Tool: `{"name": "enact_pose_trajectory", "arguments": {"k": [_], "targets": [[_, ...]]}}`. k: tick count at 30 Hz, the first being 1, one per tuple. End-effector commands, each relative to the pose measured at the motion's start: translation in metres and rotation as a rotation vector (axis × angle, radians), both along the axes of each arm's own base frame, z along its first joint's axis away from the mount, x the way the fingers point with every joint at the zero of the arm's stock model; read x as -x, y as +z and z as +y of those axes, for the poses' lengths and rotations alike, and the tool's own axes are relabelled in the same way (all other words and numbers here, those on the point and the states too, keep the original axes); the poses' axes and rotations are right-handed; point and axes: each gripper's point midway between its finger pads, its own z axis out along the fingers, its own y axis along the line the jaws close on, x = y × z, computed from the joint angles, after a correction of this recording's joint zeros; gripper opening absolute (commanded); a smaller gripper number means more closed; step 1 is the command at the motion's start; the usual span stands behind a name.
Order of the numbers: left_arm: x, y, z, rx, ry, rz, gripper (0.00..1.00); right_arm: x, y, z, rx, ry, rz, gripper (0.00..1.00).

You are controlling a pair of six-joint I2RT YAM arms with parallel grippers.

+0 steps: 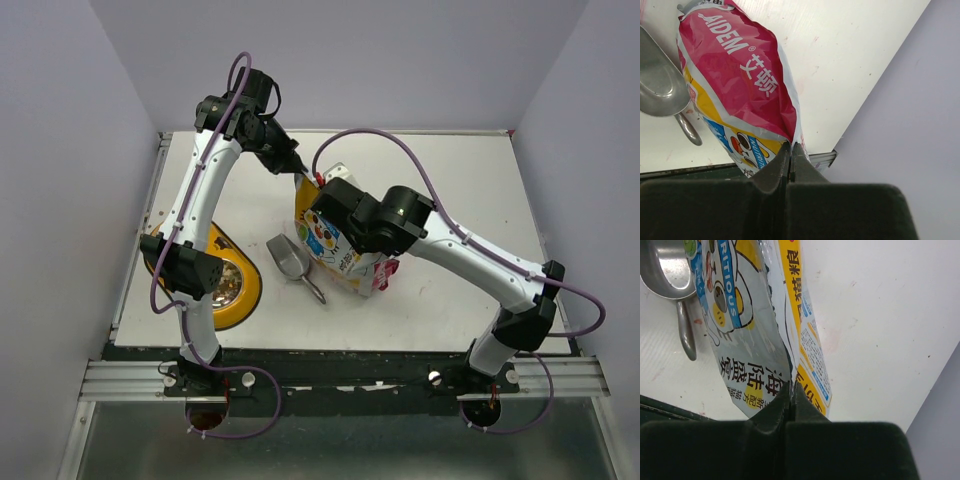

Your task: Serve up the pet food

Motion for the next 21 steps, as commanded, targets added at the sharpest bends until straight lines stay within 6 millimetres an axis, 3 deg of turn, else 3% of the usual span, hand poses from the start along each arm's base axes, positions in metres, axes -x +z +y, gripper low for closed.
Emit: {"name": "enact_pose_trajectory", "arguments": {"k": [1,4,5,6,10,12,14,15,21], "targets": [[-0.024,0.017,0.008,0.011,0.063,-0.101,0.0,-0.005,0.017,0.011,-0.035,0.043,-0.046,0.0],[-0.023,0.015,0.007,0.015,0.06,-0.095,0.0,-0.01,0.015,0.02,-0.053,0.03,-0.057,0.05],[-0.023,0.016,0.007,0.019,0.059,-0.097,0.0,-0.014,0.013,0.021,-0.042,0.016,-0.067,0.19],[-0.023,0.015,0.007,0.019,0.057,-0.092,0.0,-0.017,0.011,0.023,-0.034,0.013,-0.075,0.23],[-0.021,0.016,0.007,0.018,0.054,-0.093,0.0,-0.028,0.006,0.033,-0.026,0.023,-0.108,0.24],[-0.021,0.014,0.007,0.015,0.052,-0.089,0.0,-0.034,0.008,0.036,-0.011,0.019,-0.135,0.21],[-0.019,0.016,0.007,0.013,0.052,-0.092,0.0,-0.04,0.012,0.037,0.014,0.021,-0.163,0.04],[-0.02,0.015,0.007,0.013,0.052,-0.091,0.0,-0.043,0.013,0.038,0.026,0.019,-0.172,0.0],[-0.018,0.017,0.008,0.014,0.052,-0.095,0.0,-0.042,0.018,0.047,-0.008,0.058,-0.157,0.01]]}}
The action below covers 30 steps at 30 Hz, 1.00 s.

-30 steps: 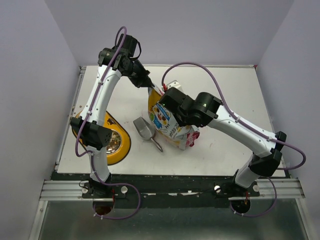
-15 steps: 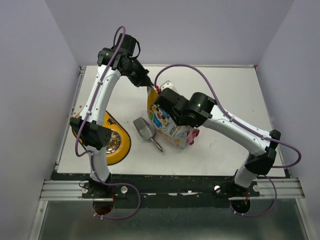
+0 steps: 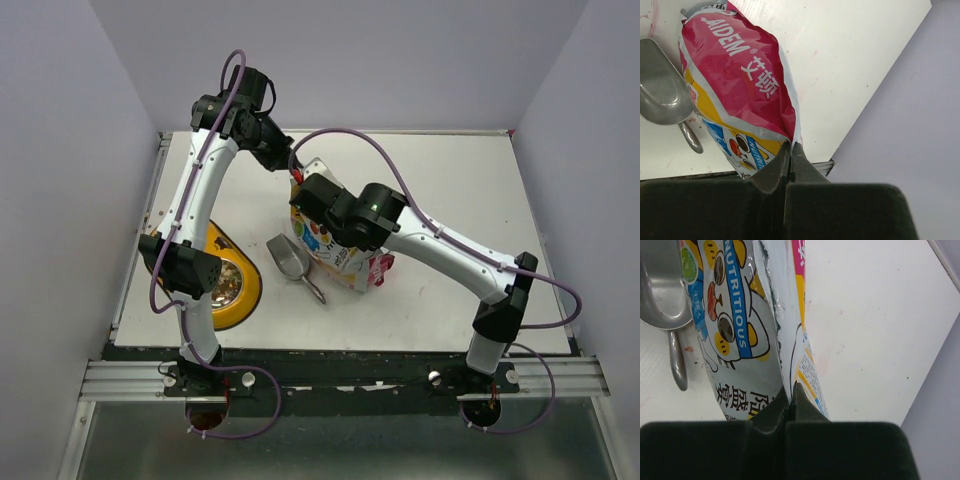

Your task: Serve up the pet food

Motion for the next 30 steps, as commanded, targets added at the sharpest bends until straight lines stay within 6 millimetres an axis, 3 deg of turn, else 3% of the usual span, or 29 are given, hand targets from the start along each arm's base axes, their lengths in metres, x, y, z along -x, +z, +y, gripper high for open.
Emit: {"name": "enact_pose_trajectory", "arguments": {"k": [1,3,5,10,12,13,15,24,25,26,27,30], "targets": [[-0.011,0.015,0.002,0.018,0.023,-0.077,0.0,-0.013,0.023,0.02,-0.1,0.007,-0.073,0.0],[-0.009,0.015,0.001,0.023,0.024,-0.073,0.0,-0.017,0.027,0.023,-0.122,-0.009,-0.084,0.0],[-0.007,0.015,0.0,0.033,0.022,-0.064,0.0,-0.023,0.027,0.023,-0.104,-0.028,-0.101,0.22],[-0.006,0.013,-0.004,0.054,0.01,-0.049,0.0,-0.036,0.026,0.034,-0.136,-0.045,-0.107,0.27],[-0.004,0.013,-0.005,0.06,0.004,-0.045,0.0,-0.041,0.02,0.036,-0.114,-0.043,-0.113,0.21],[-0.004,0.014,-0.005,0.059,0.006,-0.047,0.0,-0.044,0.019,0.037,-0.104,-0.045,-0.121,0.1],[-0.004,0.014,-0.005,0.061,0.003,-0.048,0.0,-0.048,0.016,0.038,-0.089,-0.053,-0.122,0.0],[-0.001,0.014,-0.009,0.085,-0.009,-0.031,0.0,-0.062,0.026,0.042,-0.115,-0.054,-0.175,0.0],[-0.001,0.014,-0.009,0.087,-0.01,-0.029,0.0,-0.065,0.026,0.043,-0.107,-0.069,-0.185,0.04],[0.0,0.014,-0.01,0.088,-0.013,-0.028,0.0,-0.068,0.026,0.043,-0.101,-0.081,-0.194,0.19],[0.0,0.013,-0.009,0.087,-0.013,-0.025,0.0,-0.07,0.026,0.044,-0.106,-0.089,-0.2,0.27],[0.001,0.015,-0.01,0.094,-0.021,-0.028,0.0,-0.075,0.026,0.05,-0.128,-0.091,-0.209,0.37]]}}
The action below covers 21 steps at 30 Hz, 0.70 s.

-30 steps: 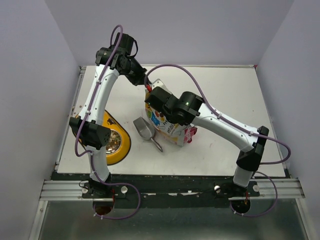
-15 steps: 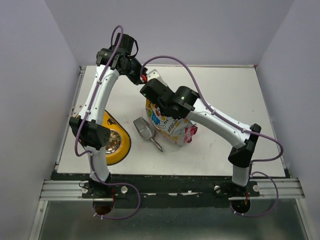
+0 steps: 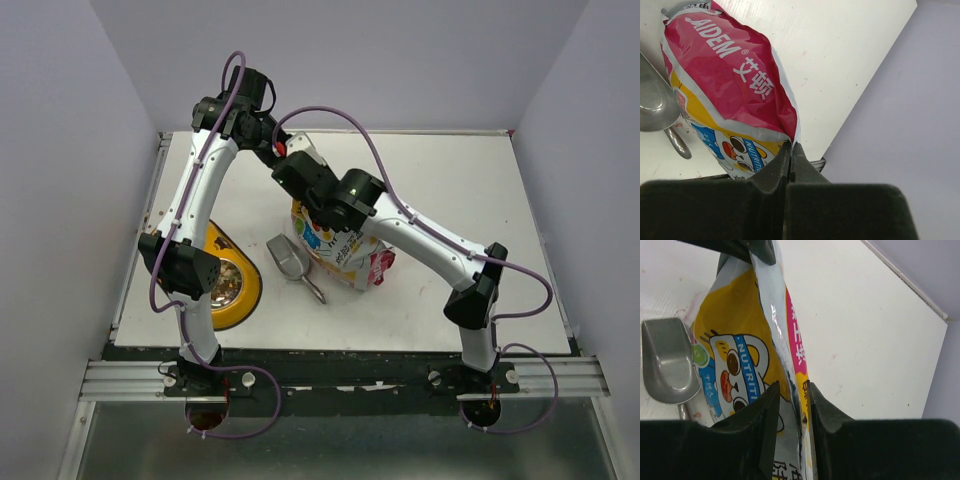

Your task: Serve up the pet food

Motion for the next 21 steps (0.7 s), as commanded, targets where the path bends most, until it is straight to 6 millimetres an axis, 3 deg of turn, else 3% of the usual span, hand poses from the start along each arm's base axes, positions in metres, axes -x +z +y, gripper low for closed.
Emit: {"name": "enact_pose_trajectory", "arguments": {"k": [1,4,6,8,16,17,19,21], "targets": [[0.011,0.017,-0.005,0.047,-0.029,-0.02,0.0,-0.021,0.007,0.013,-0.055,-0.037,-0.071,0.39],[0.012,0.018,-0.006,0.051,-0.038,-0.02,0.0,-0.029,0.007,0.018,-0.043,-0.039,-0.086,0.35],[0.013,0.017,-0.007,0.053,-0.044,-0.015,0.0,-0.035,0.008,0.021,-0.045,-0.042,-0.097,0.14],[0.014,0.019,-0.007,0.055,-0.047,-0.016,0.0,-0.039,0.011,0.021,-0.044,-0.055,-0.112,0.0],[0.018,0.019,-0.006,0.055,-0.049,-0.01,0.0,-0.045,0.017,0.031,-0.079,-0.029,-0.114,0.0],[0.017,0.018,-0.006,0.054,-0.051,-0.01,0.0,-0.047,0.021,0.03,-0.088,-0.044,-0.129,0.07],[0.019,0.019,-0.006,0.056,-0.052,-0.007,0.0,-0.05,0.023,0.03,-0.087,-0.058,-0.149,0.3],[0.02,0.019,-0.006,0.054,-0.055,-0.008,0.0,-0.053,0.023,0.032,-0.083,-0.057,-0.161,0.34]]}}
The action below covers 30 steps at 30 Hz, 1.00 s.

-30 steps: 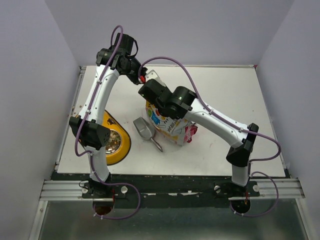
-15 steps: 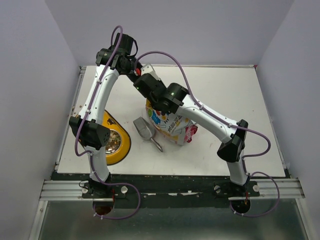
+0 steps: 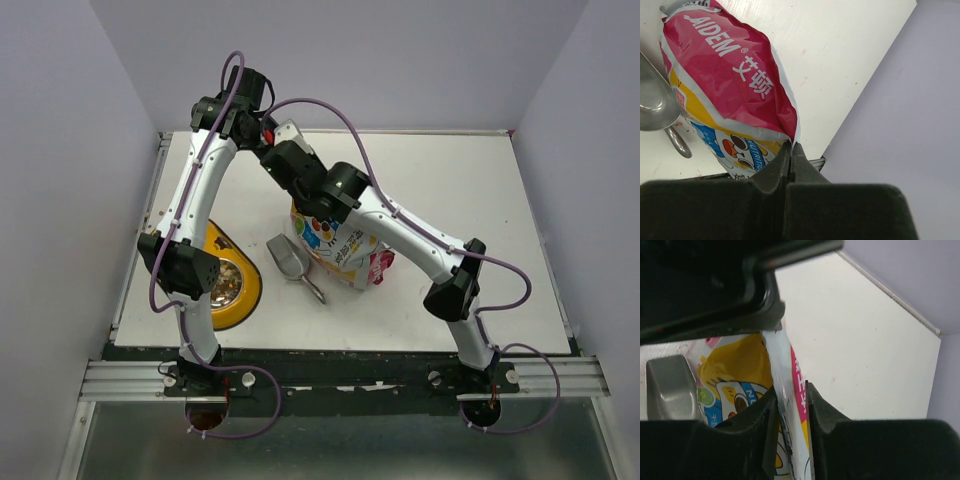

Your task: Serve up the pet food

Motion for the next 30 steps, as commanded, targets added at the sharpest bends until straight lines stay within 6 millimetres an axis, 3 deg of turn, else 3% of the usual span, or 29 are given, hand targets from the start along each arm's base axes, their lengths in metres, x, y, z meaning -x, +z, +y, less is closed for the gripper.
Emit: {"name": "enact_pose_trajectory", "arguments": {"k": [1,6,10,14,15,16,19,20,23,30], "targets": [[0.02,0.019,-0.006,0.044,-0.049,-0.012,0.0,-0.021,0.021,0.009,-0.074,-0.039,-0.101,0.35],[0.023,0.019,-0.006,0.044,-0.054,-0.01,0.0,-0.025,0.012,0.023,-0.088,-0.011,-0.081,0.29],[0.024,0.018,-0.005,0.039,-0.055,-0.006,0.0,-0.025,0.011,0.029,-0.096,0.015,-0.071,0.0],[0.022,0.019,-0.007,0.046,-0.06,-0.015,0.0,-0.019,0.011,0.036,-0.13,0.061,-0.031,0.01],[0.021,0.019,-0.007,0.046,-0.06,-0.015,0.0,-0.016,0.012,0.037,-0.143,0.076,-0.015,0.03],[0.021,0.019,-0.007,0.046,-0.059,-0.018,0.0,-0.012,0.015,0.037,-0.158,0.086,-0.005,0.29],[0.018,0.022,-0.007,0.048,-0.059,-0.036,0.0,0.002,0.027,0.036,-0.208,0.129,0.034,0.63],[0.017,0.022,-0.007,0.047,-0.059,-0.039,0.0,0.006,0.033,0.034,-0.224,0.134,0.04,0.69],[0.016,0.024,-0.006,0.049,-0.052,-0.052,0.02,0.018,0.055,0.029,-0.289,0.158,0.053,0.72],[0.015,0.031,-0.005,0.05,-0.045,-0.078,0.37,0.054,0.1,0.009,-0.461,0.207,0.075,0.76]]}}
